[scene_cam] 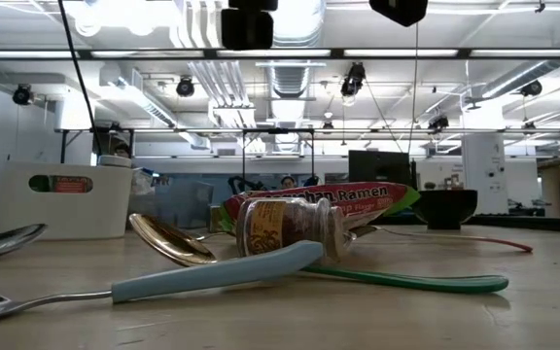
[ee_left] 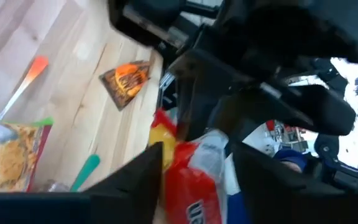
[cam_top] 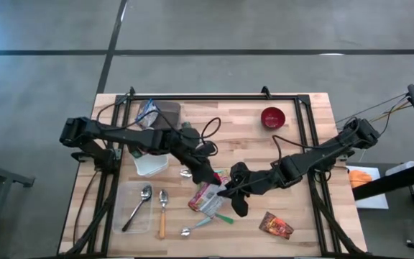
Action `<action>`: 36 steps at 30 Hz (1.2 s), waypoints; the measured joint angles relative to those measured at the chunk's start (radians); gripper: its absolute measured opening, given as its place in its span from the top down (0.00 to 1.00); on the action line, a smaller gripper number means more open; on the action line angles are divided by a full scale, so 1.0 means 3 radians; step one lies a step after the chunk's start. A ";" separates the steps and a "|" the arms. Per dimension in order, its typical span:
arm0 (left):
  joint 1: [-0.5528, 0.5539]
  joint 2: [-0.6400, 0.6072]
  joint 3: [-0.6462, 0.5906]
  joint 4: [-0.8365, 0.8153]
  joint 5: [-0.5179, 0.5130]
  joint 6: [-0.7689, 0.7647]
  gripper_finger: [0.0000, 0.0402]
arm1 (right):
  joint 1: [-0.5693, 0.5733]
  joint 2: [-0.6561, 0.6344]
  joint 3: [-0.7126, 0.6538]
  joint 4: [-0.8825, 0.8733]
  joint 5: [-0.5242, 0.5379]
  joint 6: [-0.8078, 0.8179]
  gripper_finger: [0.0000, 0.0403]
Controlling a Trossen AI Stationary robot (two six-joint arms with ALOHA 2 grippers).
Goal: Pick & Place Food Item
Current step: Put the orange noodle pack into the black bin
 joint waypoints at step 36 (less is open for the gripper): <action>-0.0017 -0.0086 0.0001 -0.0136 0.0070 0.0274 1.00 | -0.0003 0.0001 0.0061 0.0166 -0.0060 0.0256 0.49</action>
